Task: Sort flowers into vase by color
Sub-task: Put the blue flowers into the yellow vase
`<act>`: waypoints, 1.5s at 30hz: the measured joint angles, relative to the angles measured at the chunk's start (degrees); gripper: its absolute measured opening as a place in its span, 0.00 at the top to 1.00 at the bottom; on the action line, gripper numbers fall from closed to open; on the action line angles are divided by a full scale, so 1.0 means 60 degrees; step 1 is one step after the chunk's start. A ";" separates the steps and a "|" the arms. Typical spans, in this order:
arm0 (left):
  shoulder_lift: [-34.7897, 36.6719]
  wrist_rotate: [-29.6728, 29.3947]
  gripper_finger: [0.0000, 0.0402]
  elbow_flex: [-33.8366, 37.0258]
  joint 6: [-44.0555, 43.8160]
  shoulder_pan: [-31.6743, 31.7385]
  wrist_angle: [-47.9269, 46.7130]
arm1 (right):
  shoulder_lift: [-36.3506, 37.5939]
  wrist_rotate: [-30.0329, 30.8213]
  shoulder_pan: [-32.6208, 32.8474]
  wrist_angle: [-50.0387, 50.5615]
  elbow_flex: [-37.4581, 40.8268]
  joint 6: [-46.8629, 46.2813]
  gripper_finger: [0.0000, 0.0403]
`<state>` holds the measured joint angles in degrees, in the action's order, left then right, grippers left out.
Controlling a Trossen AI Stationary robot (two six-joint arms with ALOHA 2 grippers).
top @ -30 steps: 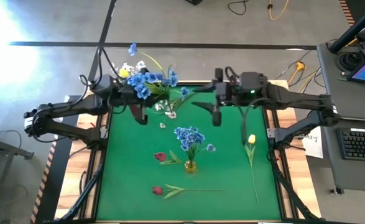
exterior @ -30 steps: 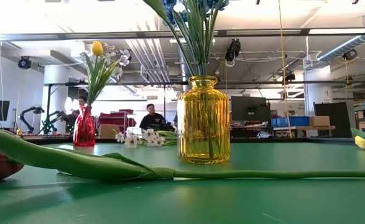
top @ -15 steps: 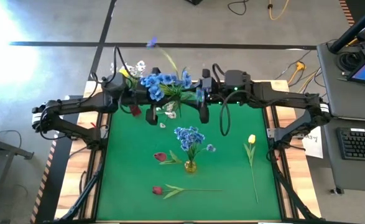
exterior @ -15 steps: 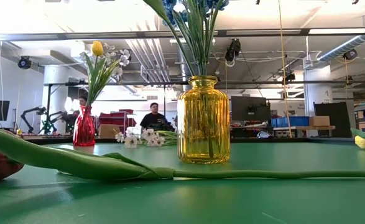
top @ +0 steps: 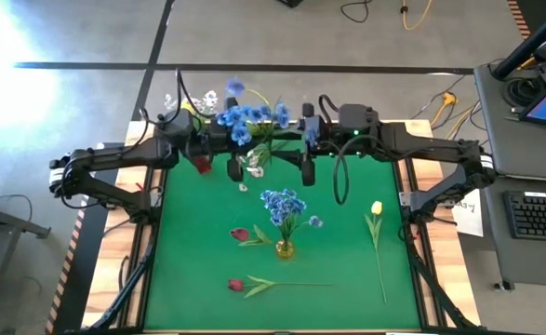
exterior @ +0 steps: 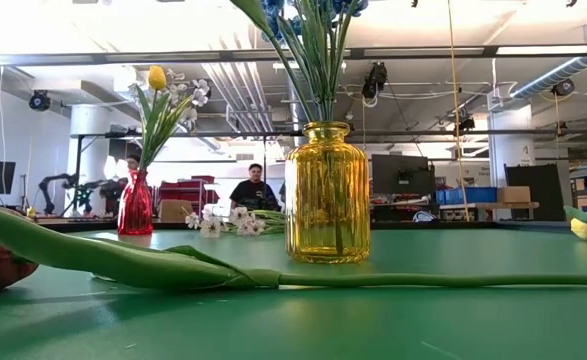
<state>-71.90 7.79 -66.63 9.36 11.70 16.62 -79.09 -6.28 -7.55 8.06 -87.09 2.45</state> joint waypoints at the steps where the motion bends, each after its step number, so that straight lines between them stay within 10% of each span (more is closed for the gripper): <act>1: -0.0035 0.0006 1.00 0.0000 0.0003 0.0000 0.0051 | -0.0004 0.0017 -0.0001 -0.0015 0.0000 -0.0029 0.51; 15: -0.0152 0.0038 1.00 0.0000 -0.0134 -0.0109 0.0562 | -0.0529 0.0052 -0.0137 -0.0707 -0.0004 0.0088 0.54; 24: -0.0152 0.0044 0.98 0.0000 -0.0316 -0.0107 0.0506 | -0.0532 0.0047 -0.0168 -0.0709 -0.0004 0.0487 0.94; 45: 0.1632 -0.0222 0.45 -0.0338 -0.0463 -0.0109 -0.3875 | 0.1056 0.0096 -0.0688 -0.0185 0.0390 0.0765 0.96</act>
<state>-62.11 6.46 -68.66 6.58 11.05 -6.63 -72.76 -5.70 -11.67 6.95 -84.75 7.04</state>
